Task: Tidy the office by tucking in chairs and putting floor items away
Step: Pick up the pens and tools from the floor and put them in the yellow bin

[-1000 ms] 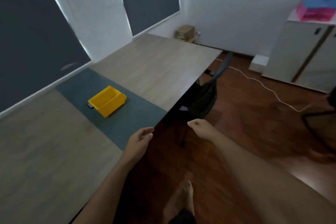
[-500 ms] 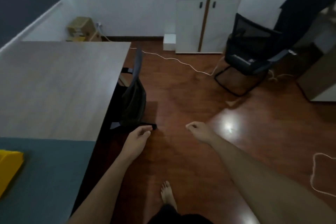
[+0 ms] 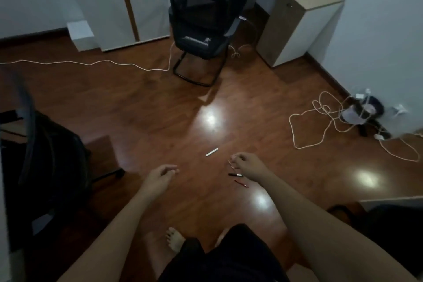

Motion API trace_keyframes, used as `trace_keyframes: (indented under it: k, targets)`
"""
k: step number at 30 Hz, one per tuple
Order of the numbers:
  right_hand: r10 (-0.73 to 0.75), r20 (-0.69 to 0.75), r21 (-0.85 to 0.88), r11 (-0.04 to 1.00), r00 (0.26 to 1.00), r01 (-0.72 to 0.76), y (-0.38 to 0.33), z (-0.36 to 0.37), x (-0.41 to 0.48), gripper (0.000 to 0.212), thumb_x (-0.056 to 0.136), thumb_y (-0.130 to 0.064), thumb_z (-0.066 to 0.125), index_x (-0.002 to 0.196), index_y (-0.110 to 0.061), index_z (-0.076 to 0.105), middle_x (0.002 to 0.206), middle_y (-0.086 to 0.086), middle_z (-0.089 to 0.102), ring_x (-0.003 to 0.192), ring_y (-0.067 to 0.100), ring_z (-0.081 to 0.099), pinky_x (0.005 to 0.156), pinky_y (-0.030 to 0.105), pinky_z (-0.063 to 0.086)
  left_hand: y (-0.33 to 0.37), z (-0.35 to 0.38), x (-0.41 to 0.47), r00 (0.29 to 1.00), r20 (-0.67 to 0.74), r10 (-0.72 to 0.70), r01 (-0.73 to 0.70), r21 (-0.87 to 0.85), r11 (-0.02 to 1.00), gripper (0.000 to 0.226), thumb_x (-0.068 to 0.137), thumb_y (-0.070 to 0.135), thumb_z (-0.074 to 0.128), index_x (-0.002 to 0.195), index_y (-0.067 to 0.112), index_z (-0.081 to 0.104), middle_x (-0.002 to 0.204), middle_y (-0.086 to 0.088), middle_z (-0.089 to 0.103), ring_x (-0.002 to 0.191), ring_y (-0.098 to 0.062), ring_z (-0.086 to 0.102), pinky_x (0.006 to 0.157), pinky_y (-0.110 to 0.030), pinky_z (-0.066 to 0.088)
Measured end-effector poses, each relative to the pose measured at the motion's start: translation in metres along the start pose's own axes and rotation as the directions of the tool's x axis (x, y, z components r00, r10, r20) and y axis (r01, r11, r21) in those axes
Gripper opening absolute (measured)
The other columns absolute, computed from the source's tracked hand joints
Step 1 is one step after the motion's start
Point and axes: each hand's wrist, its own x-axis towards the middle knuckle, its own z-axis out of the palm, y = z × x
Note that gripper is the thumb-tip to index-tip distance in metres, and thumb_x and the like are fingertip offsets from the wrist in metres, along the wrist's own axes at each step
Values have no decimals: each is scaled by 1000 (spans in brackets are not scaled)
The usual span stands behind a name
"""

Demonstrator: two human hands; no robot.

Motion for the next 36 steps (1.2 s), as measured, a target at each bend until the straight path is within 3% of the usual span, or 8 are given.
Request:
trace_keyframes:
  k: [6, 11, 14, 18, 22, 25, 30, 36]
  targets:
    - [72, -104, 84, 994, 992, -64, 33, -40, 6, 28, 105, -27, 58, 114, -6, 76, 115, 12, 77, 110, 28, 72, 86, 42, 55, 27, 28, 27, 989, 133, -57, 43, 112, 993, 24, 111, 20, 51, 129, 19, 68, 123, 2, 76, 93, 2, 67, 63, -8, 49]
    - [125, -128, 130, 986, 984, -108, 77, -77, 40, 23, 100, -30, 61, 106, -15, 77, 113, 9, 79, 110, 28, 72, 85, 35, 49, 59, 55, 59, 986, 153, -58, 35, 148, 988, 30, 112, 14, 49, 135, 7, 65, 127, -8, 75, 96, -18, 69, 60, -8, 49]
    - [127, -116, 134, 985, 985, -111, 86, -106, 54, 20, 93, -36, 59, 94, -24, 75, 110, 10, 79, 103, 27, 71, 81, 36, 48, 81, 79, 72, 984, 157, -79, 55, 151, 987, 28, 113, 17, 47, 135, 12, 63, 127, -5, 73, 99, -15, 69, 64, -7, 50]
    - [144, -83, 82, 987, 986, -137, 107, -143, 81, 24, 95, -32, 56, 92, -17, 76, 103, 14, 78, 100, 33, 74, 89, 45, 59, 105, 113, 96, 980, 150, -128, 108, 133, 985, 27, 112, 20, 49, 133, 15, 67, 128, -2, 75, 104, -14, 72, 73, -17, 53]
    - [132, -37, 14, 991, 991, -131, 127, -170, 120, 39, 104, -24, 52, 105, 11, 70, 111, 34, 70, 107, 47, 67, 72, 41, 49, 126, 150, 132, 977, 118, -176, 163, 109, 981, 26, 112, 22, 48, 129, 19, 68, 124, 3, 75, 106, -17, 74, 80, -32, 51]
    - [139, -27, -36, 990, 990, -140, 146, -186, 154, 31, 105, -20, 55, 108, 4, 75, 116, 27, 74, 111, 38, 69, 85, 41, 51, 141, 187, 169, 973, 107, -206, 196, 99, 976, 26, 112, 23, 47, 126, 22, 69, 121, 5, 77, 107, -18, 73, 88, -37, 53]
    - [196, 21, -41, 980, 980, -195, 192, -182, 236, 25, 99, -26, 59, 97, -10, 78, 100, 15, 79, 100, 32, 72, 88, 40, 58, 133, 252, 259, 964, 188, -187, 150, 196, 969, 26, 112, 17, 48, 125, 17, 69, 122, -5, 78, 95, -16, 75, 78, -30, 55]
    - [270, 12, -51, 962, 963, -269, 302, -134, 352, 10, 97, -31, 63, 91, -27, 70, 101, 5, 78, 98, 26, 70, 83, 35, 54, 56, 350, 412, 928, 309, -206, 87, 358, 930, 24, 110, 18, 49, 109, 30, 70, 107, 5, 80, 98, -23, 77, 97, -43, 58]
